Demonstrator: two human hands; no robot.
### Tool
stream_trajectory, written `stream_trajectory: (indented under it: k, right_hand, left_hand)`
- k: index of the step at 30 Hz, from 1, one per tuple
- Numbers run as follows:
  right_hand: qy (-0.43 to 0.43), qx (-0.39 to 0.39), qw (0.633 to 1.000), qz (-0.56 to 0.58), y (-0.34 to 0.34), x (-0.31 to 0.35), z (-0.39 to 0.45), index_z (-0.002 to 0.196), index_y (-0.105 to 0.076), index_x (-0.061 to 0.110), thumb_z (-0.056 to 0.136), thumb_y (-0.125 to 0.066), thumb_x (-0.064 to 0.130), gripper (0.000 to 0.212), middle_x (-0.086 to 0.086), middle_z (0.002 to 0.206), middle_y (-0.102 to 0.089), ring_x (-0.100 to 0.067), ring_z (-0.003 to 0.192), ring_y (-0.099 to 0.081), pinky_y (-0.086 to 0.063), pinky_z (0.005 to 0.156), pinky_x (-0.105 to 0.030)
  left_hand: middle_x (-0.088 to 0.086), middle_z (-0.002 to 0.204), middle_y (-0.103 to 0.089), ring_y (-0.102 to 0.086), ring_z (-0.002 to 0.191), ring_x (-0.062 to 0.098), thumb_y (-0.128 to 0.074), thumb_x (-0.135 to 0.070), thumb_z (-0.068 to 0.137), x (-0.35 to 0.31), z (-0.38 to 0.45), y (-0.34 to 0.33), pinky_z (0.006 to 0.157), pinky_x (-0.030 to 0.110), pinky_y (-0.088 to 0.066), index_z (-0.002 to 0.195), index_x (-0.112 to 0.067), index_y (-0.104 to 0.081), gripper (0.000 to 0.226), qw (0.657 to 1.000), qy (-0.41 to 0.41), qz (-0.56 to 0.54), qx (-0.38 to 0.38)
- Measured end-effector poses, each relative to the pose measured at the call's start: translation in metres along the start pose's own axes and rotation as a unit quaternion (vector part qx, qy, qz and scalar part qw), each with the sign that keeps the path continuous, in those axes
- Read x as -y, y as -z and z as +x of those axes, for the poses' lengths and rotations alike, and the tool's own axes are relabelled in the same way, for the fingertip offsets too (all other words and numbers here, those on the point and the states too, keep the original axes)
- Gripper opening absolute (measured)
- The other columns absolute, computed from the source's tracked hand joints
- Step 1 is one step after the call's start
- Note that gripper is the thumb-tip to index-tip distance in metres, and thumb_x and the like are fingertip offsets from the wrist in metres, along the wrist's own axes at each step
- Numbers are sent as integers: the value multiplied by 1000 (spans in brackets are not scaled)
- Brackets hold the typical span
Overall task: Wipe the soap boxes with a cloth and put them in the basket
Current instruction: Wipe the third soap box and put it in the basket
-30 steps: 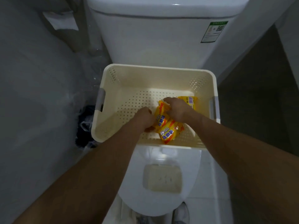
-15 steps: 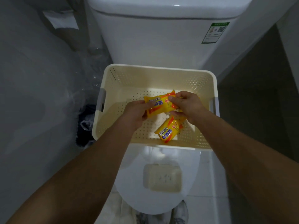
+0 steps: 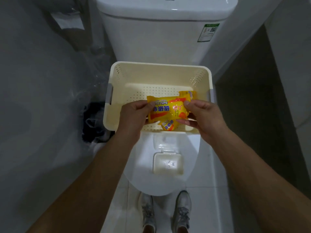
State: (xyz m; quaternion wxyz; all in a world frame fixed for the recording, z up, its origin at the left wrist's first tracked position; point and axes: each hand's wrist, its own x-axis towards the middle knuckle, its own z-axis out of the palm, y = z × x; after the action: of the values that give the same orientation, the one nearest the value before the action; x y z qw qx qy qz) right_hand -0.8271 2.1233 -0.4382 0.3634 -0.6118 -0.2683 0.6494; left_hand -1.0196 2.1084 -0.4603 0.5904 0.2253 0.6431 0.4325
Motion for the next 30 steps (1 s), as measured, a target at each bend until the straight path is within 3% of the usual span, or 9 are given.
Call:
stream_trajectory:
  k: [4, 8, 11, 14, 16, 20, 22, 25, 30]
  right_hand:
    - [10, 10, 999, -33, 9, -8, -45, 99, -69, -5, 92, -62, -3, 11, -25, 103, -70, -33, 87, -72, -62, 73, -37]
    - [3, 5, 999, -51, 19, -25, -82, 111, -70, 3, 86, -66, -9, 28, -16, 92, -70, -28, 87, -72, -62, 78, -37]
    - [5, -10, 996, -86, 19, -20, -88, 114, -69, 12, 84, -71, -3, 34, -10, 86, -71, -17, 82, -70, -57, 72, -32]
    - [10, 20, 987, -161, 6, -4, -79, 111, -69, 14, 79, -79, 5, 34, -16, 97, -74, -21, 86, -70, -57, 77, -34]
    - [36, 65, 973, -219, -6, 8, -75, 107, -70, 9, 78, -81, 6, 32, -20, 94, -73, -20, 81, -68, -59, 80, -36]
    - [58, 129, 948, -284, -18, 15, -76, 107, -70, 6, 80, -81, 14, 30, -19, 89, -73, -19, 81, -69, -59, 83, -33]
    - [63, 138, 951, -268, -12, 7, -83, 110, -69, 5, 82, -79, 15, 31, -17, 93, -74, -19, 87, -71, -57, 86, -33]
    - [30, 90, 960, -265, 12, -19, -99, 112, -67, 12, 79, -82, 17, 36, -8, 101, -72, -19, 95, -70, -59, 85, -35]
    - [-113, 43, 984, -134, 41, -80, -121, 107, -68, 6, 85, -77, 12, 25, -18, 104, -71, -23, 89, -72, -62, 79, -40]
  left_hand:
    - [10, 100, -76, -74, 93, 26, -70, -9, 89, 14, -44, 13, 78, 37, -61, 106, -5, -72, 18, 999, -9, 21, 26]
    - [11, 100, -75, -73, 91, 29, -74, -5, 84, 28, -78, 27, 72, 38, -60, 104, -11, -69, 22, 994, 18, 45, 94]
    - [10, 100, -75, -73, 93, 26, -81, -17, 80, 31, -89, 34, 77, 40, -61, 112, -20, -66, 35, 971, 63, 128, 194]
    - [4, 105, -75, -72, 98, 21, -80, -39, 77, 29, -96, 29, 83, 40, -59, 114, -26, -68, 42, 951, 81, 161, 250]
    - [0, 106, -75, -70, 98, 17, -77, -38, 82, 29, -98, 22, 83, 38, -56, 113, -27, -69, 34, 957, 48, 170, 231]
    - [-7, 89, -76, -67, 76, 0, -77, -30, 82, 35, -101, 19, 63, 17, -49, 98, -23, -72, 17, 972, -17, 151, 178]
    - [1, 89, -75, -68, 77, 10, -79, -24, 82, 44, -104, 21, 62, 23, -52, 102, -18, -71, 22, 976, -35, 134, 168]
    - [13, 105, -73, -72, 91, 27, -79, -17, 79, 61, -108, 23, 74, 37, -58, 116, -12, -66, 39, 989, 4, 48, 138]
    - [16, 109, -73, -72, 98, 31, -79, -22, 71, 105, -119, 24, 78, 38, -59, 117, -6, -66, 50, 986, 89, -45, 135]
